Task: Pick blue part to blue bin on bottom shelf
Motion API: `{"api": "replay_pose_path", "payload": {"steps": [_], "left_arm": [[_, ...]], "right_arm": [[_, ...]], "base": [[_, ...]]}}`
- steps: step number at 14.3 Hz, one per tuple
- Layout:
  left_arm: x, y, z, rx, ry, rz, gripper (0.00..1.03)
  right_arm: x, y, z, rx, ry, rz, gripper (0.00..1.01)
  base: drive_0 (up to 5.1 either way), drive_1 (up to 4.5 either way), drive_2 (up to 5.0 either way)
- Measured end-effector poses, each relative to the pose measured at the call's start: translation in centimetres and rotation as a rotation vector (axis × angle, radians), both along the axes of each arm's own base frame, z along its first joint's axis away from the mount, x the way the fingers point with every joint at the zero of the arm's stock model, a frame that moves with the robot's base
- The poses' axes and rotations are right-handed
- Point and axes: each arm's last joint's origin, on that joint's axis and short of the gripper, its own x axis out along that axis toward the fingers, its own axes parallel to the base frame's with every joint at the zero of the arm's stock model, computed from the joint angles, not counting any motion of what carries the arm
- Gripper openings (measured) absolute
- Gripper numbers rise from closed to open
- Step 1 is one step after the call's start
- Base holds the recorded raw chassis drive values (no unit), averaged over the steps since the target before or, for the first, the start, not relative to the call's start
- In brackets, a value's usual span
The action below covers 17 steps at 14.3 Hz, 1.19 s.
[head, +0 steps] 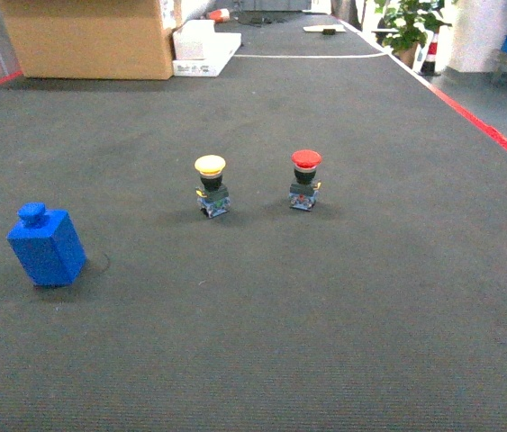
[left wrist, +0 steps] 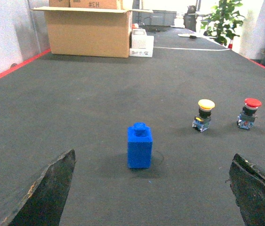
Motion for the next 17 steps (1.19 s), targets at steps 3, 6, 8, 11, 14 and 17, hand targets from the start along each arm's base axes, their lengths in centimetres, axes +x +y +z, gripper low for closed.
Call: {"api": "replay_pose_path", "payload": {"steps": [3, 6, 8, 11, 14, 17], "left_arm": [[0.0, 0.0, 0.0, 0.0, 0.0, 0.0, 0.98], [0.1, -0.2, -0.2, -0.049, 0.218, 0.054, 0.98], [3.3, -0.7, 1.5, -0.109, 0.3, 0.077, 0.98], [10.6, -2.1, 3.5, -0.107, 0.267, 0.005, 0.98], [16.7, -2.0, 1.0, -0.057, 0.354, 0.025, 0.98], [19.9, -1.9, -1.6, -0.028, 0.42, 0.014, 0.98]], "right_arm": [[0.0, 0.0, 0.0, 0.0, 0.0, 0.0, 0.98], [0.0, 0.0, 0.0, -0.001, 0.001, -0.001, 0.98], [0.0, 0.0, 0.0, 0.0, 0.0, 0.0, 0.98], [0.0, 0.0, 0.0, 0.0, 0.0, 0.0, 0.98], [0.0, 0.0, 0.0, 0.0, 0.0, 0.0, 0.98], [0.0, 0.0, 0.0, 0.0, 0.0, 0.0, 0.98]], "base": [[0.0, 0.0, 0.0], [0.0, 0.0, 0.0], [0.0, 0.0, 0.0], [0.0, 0.0, 0.0], [0.0, 0.0, 0.0], [0.0, 0.0, 0.0]]}}
